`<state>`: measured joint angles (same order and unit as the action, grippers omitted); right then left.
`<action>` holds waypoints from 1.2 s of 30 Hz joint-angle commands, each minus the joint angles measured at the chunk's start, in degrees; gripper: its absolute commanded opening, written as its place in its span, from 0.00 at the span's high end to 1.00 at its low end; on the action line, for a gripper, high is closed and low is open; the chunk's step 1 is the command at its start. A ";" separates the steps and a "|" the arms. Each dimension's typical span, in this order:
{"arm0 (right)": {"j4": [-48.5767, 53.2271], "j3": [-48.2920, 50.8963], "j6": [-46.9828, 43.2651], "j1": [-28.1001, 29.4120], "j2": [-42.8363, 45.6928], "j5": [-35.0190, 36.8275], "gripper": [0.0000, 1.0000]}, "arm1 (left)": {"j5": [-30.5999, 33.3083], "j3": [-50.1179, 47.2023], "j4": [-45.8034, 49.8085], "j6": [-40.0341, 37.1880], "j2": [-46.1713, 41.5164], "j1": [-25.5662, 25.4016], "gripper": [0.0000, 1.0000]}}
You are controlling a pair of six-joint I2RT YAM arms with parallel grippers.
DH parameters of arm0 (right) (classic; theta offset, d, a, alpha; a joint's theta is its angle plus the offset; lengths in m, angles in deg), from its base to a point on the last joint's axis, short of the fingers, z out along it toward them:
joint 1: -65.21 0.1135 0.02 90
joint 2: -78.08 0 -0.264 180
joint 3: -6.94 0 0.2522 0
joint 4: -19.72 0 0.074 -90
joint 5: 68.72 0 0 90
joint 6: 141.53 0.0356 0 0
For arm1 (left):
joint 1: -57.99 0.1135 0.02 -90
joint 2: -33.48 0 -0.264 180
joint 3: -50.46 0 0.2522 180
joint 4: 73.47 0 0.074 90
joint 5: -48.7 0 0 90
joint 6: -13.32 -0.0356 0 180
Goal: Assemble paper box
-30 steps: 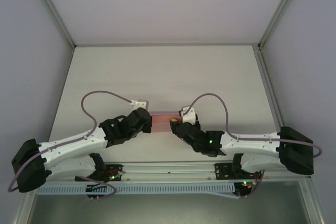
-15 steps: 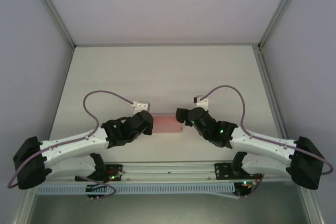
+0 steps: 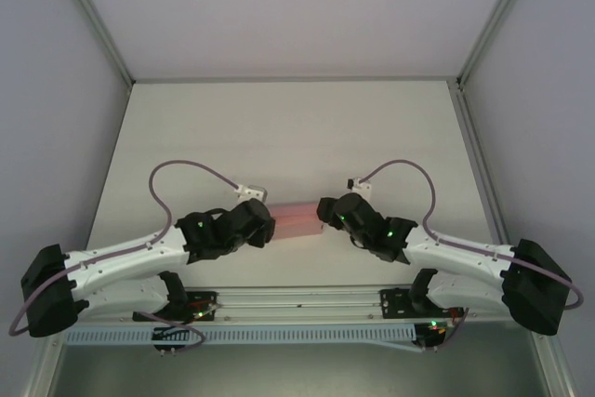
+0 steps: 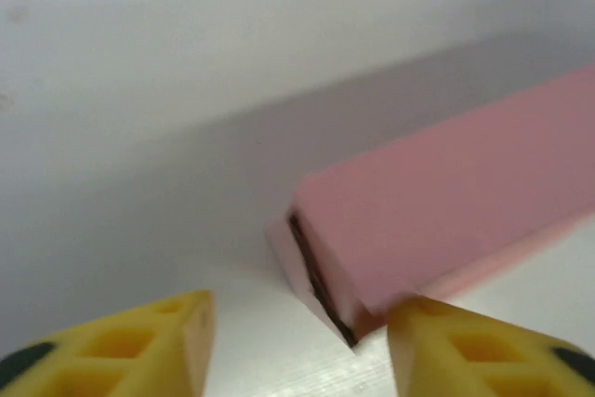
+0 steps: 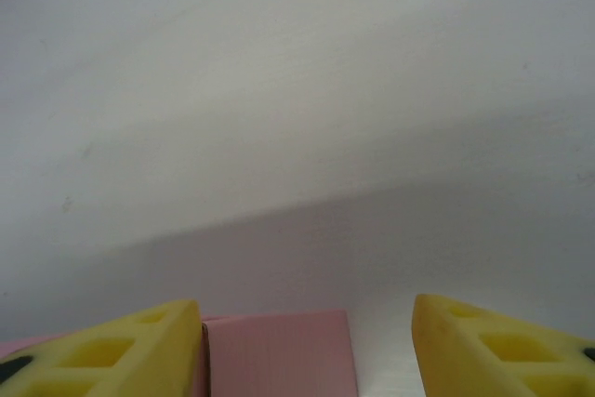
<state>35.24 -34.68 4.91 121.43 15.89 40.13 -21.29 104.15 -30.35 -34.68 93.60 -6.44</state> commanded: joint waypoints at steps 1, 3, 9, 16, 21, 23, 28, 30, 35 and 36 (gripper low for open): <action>3.94 2.89 1.38 -0.05 -1.35 -3.47 0.41 | -6.50 3.07 2.61 -3.07 -3.32 -0.45 0.29; 3.73 3.07 1.67 -0.02 -1.57 -3.54 0.41 | -7.18 3.96 3.47 -2.62 -4.92 -0.44 0.14; 3.62 3.18 1.79 0.00 -2.75 -3.54 0.42 | -4.96 4.70 6.93 3.82 -8.54 3.54 0.00; 2.90 3.25 0.71 0.04 -3.50 -3.52 0.42 | -16.32 -2.39 -1.62 4.54 -9.47 17.22 0.00; 3.10 3.40 0.72 -0.02 -3.60 -3.21 0.42 | -23.05 -8.12 -8.12 3.44 -9.24 19.63 0.04; 2.76 3.82 0.54 -0.06 -3.71 -3.12 0.42 | -23.30 -10.55 -8.82 2.53 -8.94 19.65 0.08; -1.53 6.05 -2.57 -0.06 -4.29 -4.09 0.42 | -25.17 -17.80 -15.54 1.51 -9.53 19.99 0.30; -4.90 7.14 -6.70 -0.02 -5.35 -5.88 0.43 | -26.31 -20.25 -18.49 1.02 -10.64 19.95 0.37; -13.05 10.54 -16.28 -0.06 -7.04 -6.10 0.51 | -26.24 -26.96 -24.62 -0.59 -13.85 19.88 0.54; -14.62 11.49 -17.84 -0.11 -6.60 -6.13 0.52 | -26.52 -28.37 -25.90 -0.51 -14.35 19.89 0.58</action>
<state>15.19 -28.12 -4.20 120.95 11.95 37.95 -46.60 81.22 -59.33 -32.69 78.67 13.39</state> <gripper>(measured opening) 0.489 0.443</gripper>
